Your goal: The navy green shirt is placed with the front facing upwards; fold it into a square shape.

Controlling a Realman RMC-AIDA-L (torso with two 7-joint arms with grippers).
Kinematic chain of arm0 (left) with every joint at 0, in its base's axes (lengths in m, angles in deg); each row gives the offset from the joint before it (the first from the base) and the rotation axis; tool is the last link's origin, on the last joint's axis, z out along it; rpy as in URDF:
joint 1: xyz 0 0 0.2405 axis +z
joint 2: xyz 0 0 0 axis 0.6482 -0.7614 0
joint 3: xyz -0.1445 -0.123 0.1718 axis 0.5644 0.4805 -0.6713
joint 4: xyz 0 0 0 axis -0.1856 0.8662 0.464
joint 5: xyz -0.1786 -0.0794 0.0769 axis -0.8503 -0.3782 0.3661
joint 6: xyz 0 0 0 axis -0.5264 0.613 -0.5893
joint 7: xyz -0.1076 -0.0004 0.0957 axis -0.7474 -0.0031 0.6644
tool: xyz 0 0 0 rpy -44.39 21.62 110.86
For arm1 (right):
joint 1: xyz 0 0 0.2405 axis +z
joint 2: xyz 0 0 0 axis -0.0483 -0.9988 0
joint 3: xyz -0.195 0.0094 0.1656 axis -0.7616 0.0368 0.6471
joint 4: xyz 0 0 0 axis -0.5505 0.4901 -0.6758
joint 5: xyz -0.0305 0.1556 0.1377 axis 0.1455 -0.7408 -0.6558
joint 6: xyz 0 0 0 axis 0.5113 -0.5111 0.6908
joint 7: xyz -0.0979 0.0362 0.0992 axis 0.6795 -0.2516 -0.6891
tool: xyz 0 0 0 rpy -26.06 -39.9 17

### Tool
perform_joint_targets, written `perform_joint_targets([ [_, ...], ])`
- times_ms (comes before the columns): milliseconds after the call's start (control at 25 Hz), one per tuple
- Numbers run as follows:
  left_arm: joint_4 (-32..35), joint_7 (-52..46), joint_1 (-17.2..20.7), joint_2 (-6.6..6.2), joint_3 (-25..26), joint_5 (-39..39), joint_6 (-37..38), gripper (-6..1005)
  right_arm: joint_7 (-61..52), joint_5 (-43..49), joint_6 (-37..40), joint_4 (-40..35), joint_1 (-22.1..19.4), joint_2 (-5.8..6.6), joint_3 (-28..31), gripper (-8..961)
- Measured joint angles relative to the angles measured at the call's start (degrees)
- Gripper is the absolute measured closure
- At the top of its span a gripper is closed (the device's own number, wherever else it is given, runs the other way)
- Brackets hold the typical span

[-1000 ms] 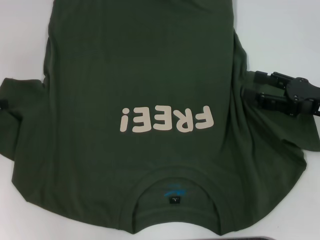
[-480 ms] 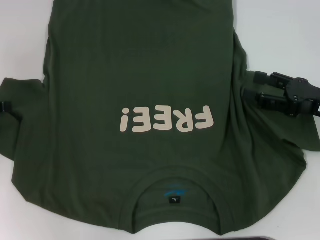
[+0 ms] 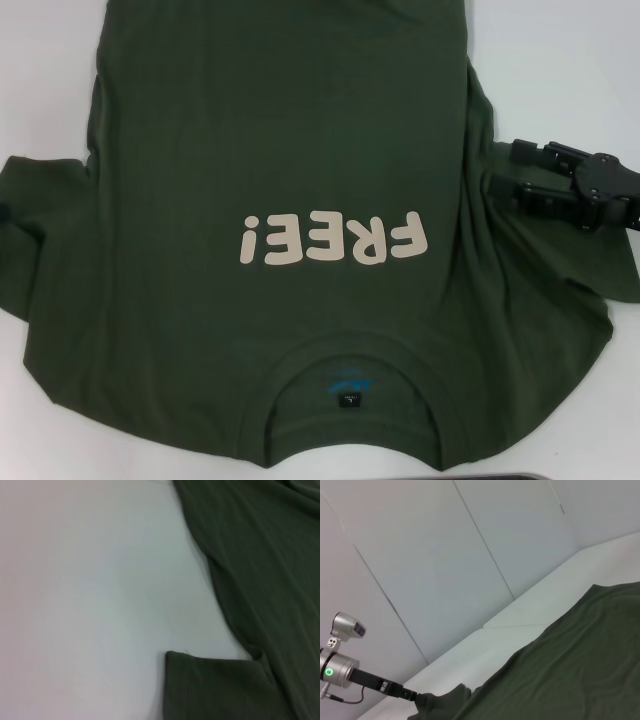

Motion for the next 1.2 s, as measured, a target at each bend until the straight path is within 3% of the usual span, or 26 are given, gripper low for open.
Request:
perform_joint_targets([
  [160, -0.1, -0.2, 0.1, -0.18, 0.2, 0.1, 0.2, 525, 0.1, -0.3, 0.1, 0.0, -0.2, 0.06, 0.2, 37],
  [640, 0.0, 0.2, -0.2, -0.16, -0.4, 0.3, 0.4, 762, 0.2, -0.3, 0.2, 0.0, -0.4, -0.13, 0.2, 38],
  [720, 0.0, 0.2, -0.4, -0.04, -0.2, 0.0, 1.4, 962, 0.2, -0.3, 0.2, 0.0, -0.4, -0.13, 0.2, 38],
  [1200, -1.0, -0.1, -1.7, 0.79, 0.3, -7.1, 9.9, 995, 0.4, -0.3, 0.2, 0.0, -0.4, -0.31, 0.2, 38],
])
